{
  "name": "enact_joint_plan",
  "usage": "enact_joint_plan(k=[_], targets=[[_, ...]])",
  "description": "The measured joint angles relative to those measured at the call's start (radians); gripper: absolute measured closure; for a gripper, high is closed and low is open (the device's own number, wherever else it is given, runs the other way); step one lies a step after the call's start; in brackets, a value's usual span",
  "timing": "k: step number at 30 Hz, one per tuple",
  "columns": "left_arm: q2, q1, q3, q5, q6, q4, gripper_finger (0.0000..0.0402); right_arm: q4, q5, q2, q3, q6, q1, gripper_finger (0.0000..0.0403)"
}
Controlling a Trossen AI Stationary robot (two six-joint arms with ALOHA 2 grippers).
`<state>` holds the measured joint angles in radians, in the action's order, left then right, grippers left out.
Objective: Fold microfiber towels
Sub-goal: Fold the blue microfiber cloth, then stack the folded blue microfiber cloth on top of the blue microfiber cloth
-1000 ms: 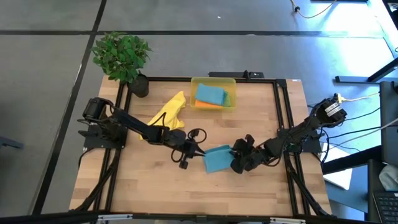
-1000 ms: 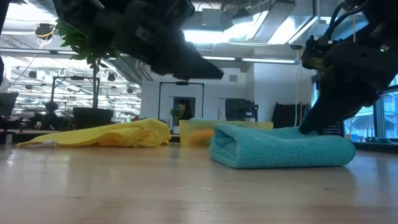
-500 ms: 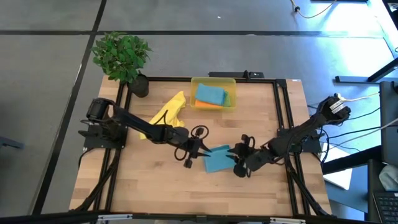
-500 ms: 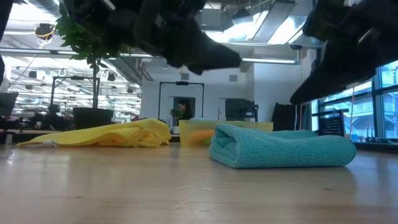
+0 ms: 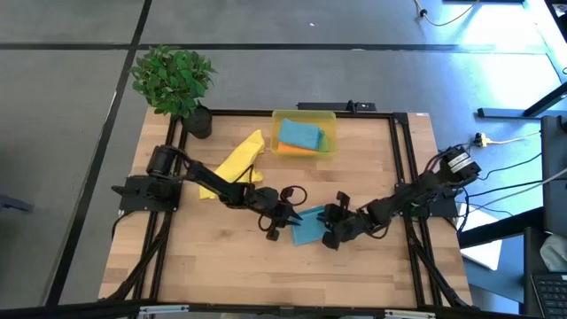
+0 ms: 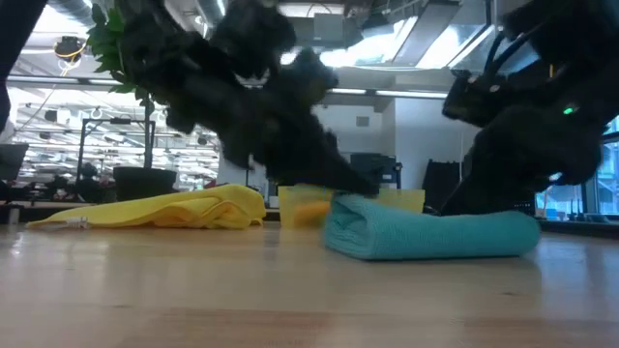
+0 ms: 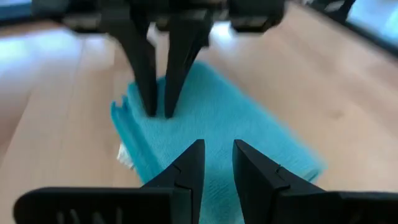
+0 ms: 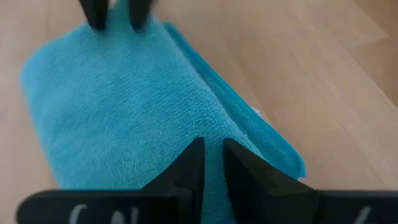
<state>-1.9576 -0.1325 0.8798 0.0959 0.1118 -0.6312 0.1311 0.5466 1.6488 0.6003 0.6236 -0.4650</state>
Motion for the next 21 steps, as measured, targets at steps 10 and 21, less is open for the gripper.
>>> enact_joint_plan(k=[10,21], targets=[[-0.054,0.075,0.009,-0.117,0.003,0.111,0.0328,0.131,0.001,0.091,0.001,-0.058,0.095,0.0340],[-0.022,0.098,0.010,-0.144,0.022,0.246,0.0328,0.230,-0.011,0.099,-0.001,-0.134,0.203,0.0328]])
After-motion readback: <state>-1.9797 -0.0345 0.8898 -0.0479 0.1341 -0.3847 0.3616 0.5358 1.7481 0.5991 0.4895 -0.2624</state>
